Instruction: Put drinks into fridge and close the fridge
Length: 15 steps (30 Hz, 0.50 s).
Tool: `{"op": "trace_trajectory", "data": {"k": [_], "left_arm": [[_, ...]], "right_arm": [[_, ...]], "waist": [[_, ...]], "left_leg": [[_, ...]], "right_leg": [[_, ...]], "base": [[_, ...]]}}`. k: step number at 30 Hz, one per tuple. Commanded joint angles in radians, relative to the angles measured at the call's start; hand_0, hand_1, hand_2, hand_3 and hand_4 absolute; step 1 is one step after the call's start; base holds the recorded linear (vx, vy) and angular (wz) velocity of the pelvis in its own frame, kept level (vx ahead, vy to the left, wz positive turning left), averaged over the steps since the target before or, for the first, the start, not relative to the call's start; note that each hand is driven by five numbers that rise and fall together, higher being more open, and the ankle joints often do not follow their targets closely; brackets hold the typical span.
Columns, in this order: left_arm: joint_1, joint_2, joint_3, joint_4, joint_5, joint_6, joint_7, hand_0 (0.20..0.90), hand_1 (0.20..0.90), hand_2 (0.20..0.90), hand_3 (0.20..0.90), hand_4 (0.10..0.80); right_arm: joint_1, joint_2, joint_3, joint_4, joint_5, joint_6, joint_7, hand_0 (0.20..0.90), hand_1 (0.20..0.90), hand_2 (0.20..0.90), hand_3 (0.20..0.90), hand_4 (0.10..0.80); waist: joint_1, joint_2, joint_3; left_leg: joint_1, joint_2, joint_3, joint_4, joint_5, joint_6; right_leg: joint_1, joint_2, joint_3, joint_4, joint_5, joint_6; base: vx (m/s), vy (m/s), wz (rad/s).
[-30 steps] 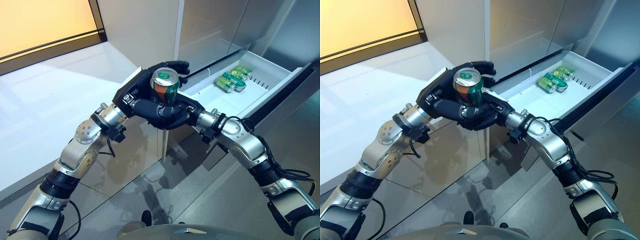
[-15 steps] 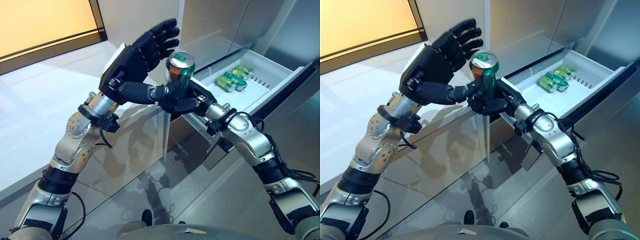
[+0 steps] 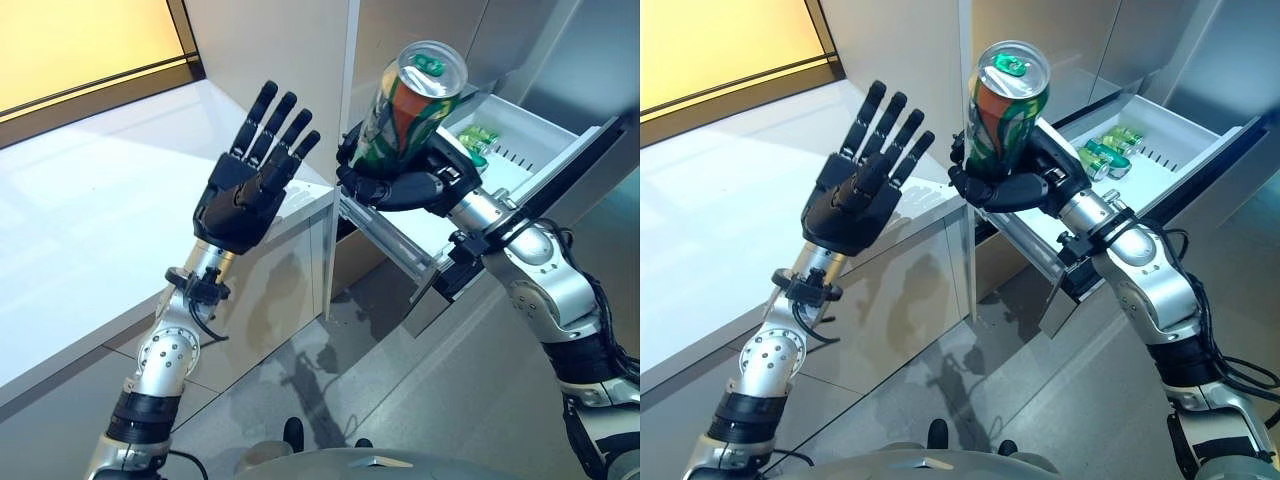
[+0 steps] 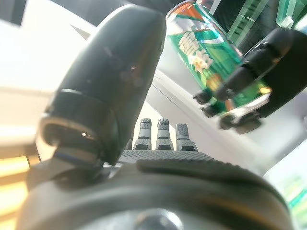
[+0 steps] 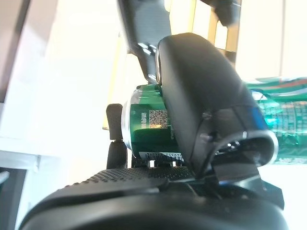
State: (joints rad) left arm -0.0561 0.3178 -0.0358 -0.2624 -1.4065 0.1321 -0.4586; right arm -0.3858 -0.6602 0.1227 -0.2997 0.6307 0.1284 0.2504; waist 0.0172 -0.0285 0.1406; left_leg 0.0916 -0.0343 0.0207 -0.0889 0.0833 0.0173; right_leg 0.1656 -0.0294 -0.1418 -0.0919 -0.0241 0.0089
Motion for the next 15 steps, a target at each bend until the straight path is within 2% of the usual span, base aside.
{"op": "trace_trajectory", "data": {"k": [1,7,9,15], "left_arm": [[-0.006,-0.035,-0.017,-0.022,-0.136,0.058,-0.190,0.900,0.900,0.900,0.900,0.800],[0.107,-0.075,-0.073,0.069,-0.102,0.192,-0.372,0.900,0.900,0.900,0.900,0.800],[0.150,-0.087,-0.087,0.139,-0.075,0.216,-0.438,0.900,0.900,0.900,0.900,0.800],[0.226,-0.114,-0.123,0.334,0.006,0.258,-0.507,0.900,0.900,0.900,0.900,0.800]], "right_arm": [[-0.071,-0.009,-0.172,-0.143,0.112,-0.169,-0.020,0.300,0.300,0.300,0.200,0.100],[0.048,-0.034,-0.273,-0.167,0.119,-0.191,-0.035,0.300,0.300,0.300,0.200,0.100],[0.103,-0.033,-0.316,-0.159,0.106,-0.217,-0.031,0.300,0.300,0.300,0.200,0.100],[0.196,-0.054,-0.410,-0.099,0.091,-0.258,-0.062,0.300,0.300,0.300,0.200,0.100]], "waist": [[-0.028,-0.012,-0.119],[-0.054,-0.008,-0.106],[-0.064,-0.006,-0.102],[-0.084,-0.009,-0.092]], "left_leg": [[0.054,-0.005,-0.036,0.002,-0.151,-0.013],[0.058,-0.002,-0.014,0.002,-0.159,-0.013],[0.059,0.000,-0.001,0.002,-0.161,-0.012],[0.055,0.003,0.020,0.002,-0.161,-0.012]], "right_leg": [[-0.039,0.008,0.039,0.009,0.024,0.051],[-0.045,0.011,0.062,0.009,0.031,0.052],[-0.049,0.012,0.072,0.011,0.033,0.054],[-0.059,0.016,0.085,0.012,0.038,0.061]], "base": [[0.009,0.005,-0.04],[-0.007,0.014,-0.06],[-0.017,0.015,-0.10],[-0.020,0.002,-0.18]]}}
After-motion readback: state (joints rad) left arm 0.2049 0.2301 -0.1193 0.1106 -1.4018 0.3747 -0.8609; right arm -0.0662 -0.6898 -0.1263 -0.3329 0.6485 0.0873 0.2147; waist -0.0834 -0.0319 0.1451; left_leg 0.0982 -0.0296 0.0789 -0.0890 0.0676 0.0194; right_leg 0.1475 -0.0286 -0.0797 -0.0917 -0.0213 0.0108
